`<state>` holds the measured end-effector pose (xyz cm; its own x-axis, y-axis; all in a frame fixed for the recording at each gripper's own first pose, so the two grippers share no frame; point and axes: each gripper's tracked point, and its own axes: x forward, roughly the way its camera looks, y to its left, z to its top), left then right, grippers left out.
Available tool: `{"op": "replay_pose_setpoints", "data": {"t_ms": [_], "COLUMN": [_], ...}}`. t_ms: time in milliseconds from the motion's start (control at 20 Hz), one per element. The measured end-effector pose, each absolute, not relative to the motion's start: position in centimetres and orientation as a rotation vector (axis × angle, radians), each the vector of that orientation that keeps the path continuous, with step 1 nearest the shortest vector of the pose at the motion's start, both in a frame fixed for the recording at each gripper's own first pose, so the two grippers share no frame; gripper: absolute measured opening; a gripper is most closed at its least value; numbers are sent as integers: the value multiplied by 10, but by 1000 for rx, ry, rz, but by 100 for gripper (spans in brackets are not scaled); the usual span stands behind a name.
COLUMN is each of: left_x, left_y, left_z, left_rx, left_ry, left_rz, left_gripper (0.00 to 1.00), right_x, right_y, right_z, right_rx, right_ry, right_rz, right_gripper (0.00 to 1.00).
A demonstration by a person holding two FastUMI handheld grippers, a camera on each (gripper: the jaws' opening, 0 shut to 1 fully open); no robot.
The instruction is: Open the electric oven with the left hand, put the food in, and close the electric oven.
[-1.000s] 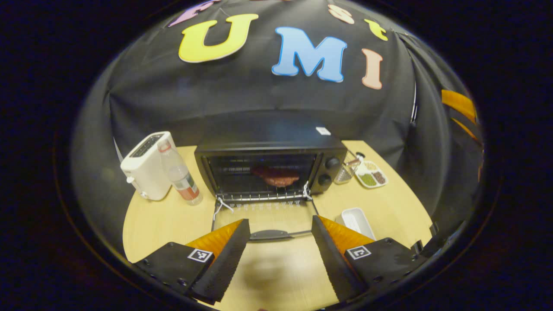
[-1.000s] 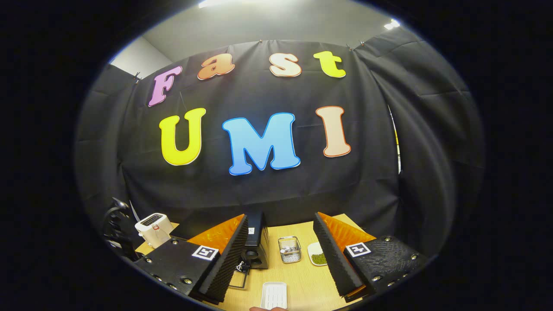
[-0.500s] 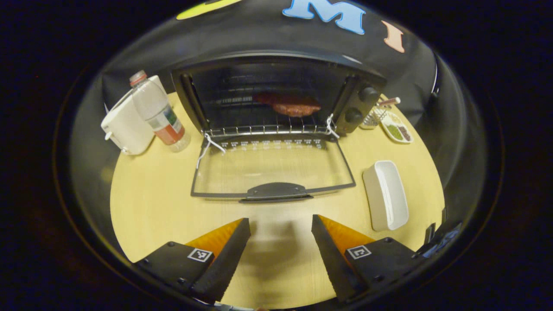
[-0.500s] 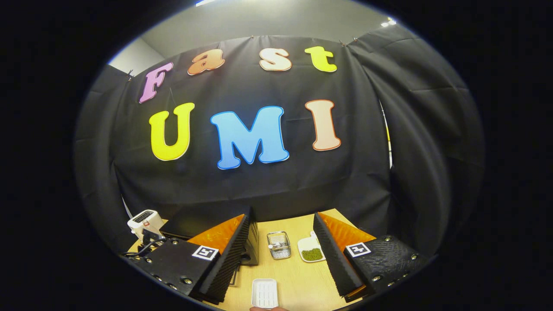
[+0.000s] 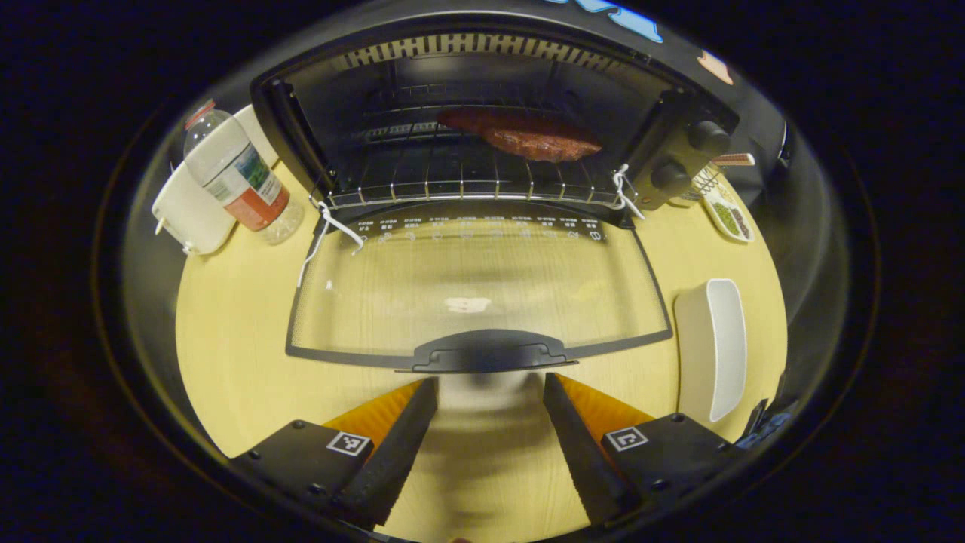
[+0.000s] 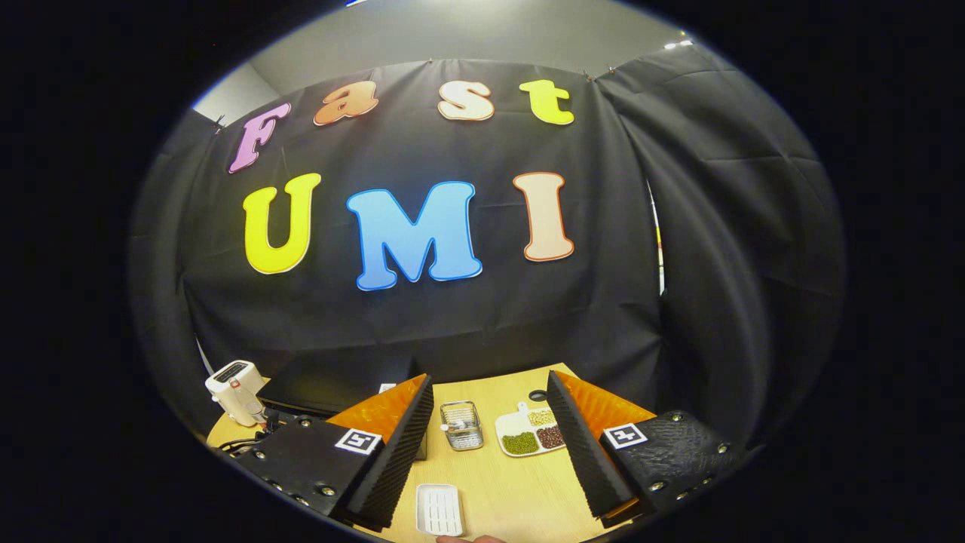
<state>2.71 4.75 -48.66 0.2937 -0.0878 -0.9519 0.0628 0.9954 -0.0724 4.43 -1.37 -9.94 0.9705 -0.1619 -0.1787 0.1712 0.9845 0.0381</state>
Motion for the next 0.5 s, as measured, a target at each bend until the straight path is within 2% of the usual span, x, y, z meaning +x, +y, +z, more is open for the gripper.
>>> {"op": "replay_pose_setpoints", "data": {"t_ms": [300,350,400,450,500], "left_x": [32,32,32,32,31], "left_y": [50,50,50,49,50], "left_z": [-493,-494,-491,-488,-484], "left_rx": [-2,-7,-14,-16,-12], "left_ry": [1287,1291,1283,1275,1261], "left_rz": [-102,-102,-99,-100,-104], "left_gripper": [100,93,100,97,100], "right_x": [43,43,43,43,44], "right_y": [-16,-16,-14,-12,-10], "right_z": [-101,-101,-100,-99,-98], "right_rx": [56,57,57,54,51], "right_ry": [185,182,181,181,178], "right_rz": [-181,-179,-173,-167,-162], "right_gripper": [92,92,92,92,92]}}
